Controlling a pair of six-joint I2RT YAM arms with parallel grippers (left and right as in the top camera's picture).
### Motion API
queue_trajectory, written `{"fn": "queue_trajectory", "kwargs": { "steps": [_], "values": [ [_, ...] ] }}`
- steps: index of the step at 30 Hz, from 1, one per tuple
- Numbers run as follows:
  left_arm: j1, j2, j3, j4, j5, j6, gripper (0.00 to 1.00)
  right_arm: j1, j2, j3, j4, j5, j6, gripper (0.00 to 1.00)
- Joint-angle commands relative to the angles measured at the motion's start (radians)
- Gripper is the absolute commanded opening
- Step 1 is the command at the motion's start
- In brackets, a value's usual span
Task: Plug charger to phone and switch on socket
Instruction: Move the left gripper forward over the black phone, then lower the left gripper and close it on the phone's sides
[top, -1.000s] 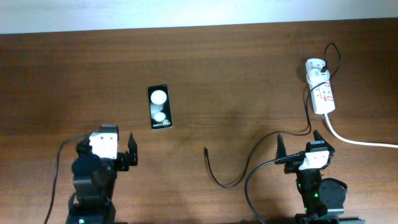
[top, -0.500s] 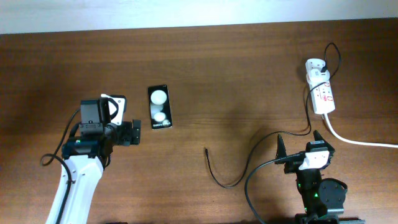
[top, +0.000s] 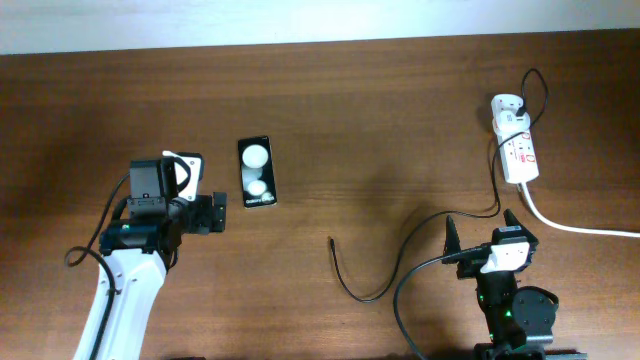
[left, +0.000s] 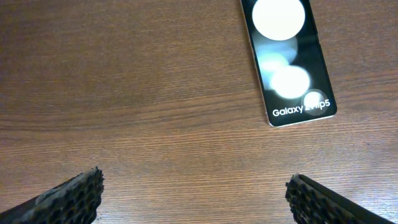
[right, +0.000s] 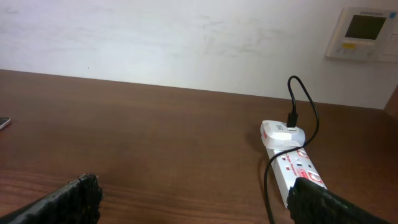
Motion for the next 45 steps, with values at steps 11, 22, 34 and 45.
{"fn": "queue_trajectory", "kwargs": {
  "steps": [11, 22, 34, 45],
  "values": [
    [0.006, 0.075, 0.135, -0.077, -0.003, -0.032, 0.99, 0.010, -0.007, -0.005, -0.007, 0.012, 0.001, 0.99],
    [-0.058, 0.244, 0.312, -0.164, 0.078, -0.095, 0.99, 0.010, -0.007, -0.005, -0.007, 0.012, 0.001, 0.99],
    [-0.109, 0.304, 0.356, -0.192, 0.122, -0.198, 0.99, 0.010, -0.007, -0.005, -0.007, 0.013, 0.001, 0.99],
    [-0.109, 0.323, 0.361, -0.182, 0.183, -0.254, 0.99, 0.010, -0.007, -0.005, -0.007, 0.012, 0.001, 0.99]
  ]
}}
